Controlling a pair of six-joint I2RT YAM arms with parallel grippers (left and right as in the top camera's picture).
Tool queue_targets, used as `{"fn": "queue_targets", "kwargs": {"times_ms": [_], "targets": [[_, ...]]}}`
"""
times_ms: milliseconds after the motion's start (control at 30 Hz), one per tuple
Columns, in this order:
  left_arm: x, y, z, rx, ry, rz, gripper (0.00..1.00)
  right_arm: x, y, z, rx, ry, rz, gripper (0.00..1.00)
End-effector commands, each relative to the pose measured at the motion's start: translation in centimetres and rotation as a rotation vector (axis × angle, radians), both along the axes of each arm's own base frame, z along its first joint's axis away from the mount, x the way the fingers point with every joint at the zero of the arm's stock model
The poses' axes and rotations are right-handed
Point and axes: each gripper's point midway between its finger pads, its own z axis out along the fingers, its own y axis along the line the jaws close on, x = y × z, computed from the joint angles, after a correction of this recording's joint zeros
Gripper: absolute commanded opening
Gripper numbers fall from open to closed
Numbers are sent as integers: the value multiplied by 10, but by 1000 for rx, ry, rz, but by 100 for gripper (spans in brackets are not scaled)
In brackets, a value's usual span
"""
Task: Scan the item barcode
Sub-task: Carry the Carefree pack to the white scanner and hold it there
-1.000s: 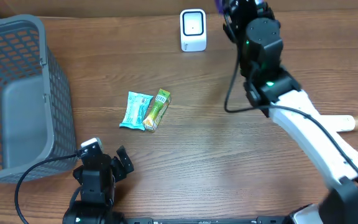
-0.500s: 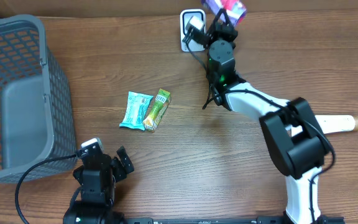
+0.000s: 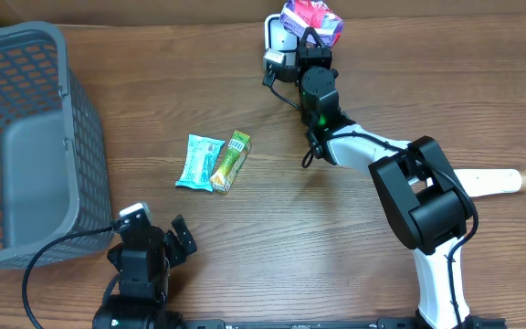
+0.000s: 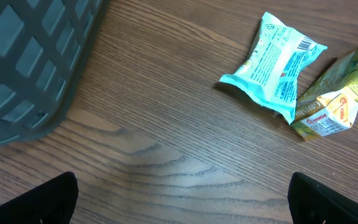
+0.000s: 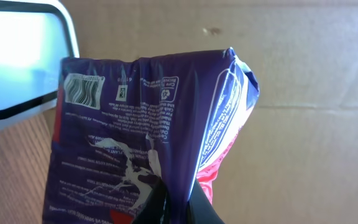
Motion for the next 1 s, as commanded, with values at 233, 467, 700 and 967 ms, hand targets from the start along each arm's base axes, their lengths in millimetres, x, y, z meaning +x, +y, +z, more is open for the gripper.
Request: {"fn": "queue_targets", "kwargs": {"times_ms": [233,467,700,967], "targets": [[1,2,3,-4,-20,19,100,2,21,-7,-180,16,123,4],[1,2,3,-4,-20,19,100,2,21,-5,-188,8,125,4],[1,2,3,-4,-20,19,100,1,21,19,-145,-84,110,4],[1,2,3,-4,-20,19,100,-19,27,84,-1,-200,74,4]]}}
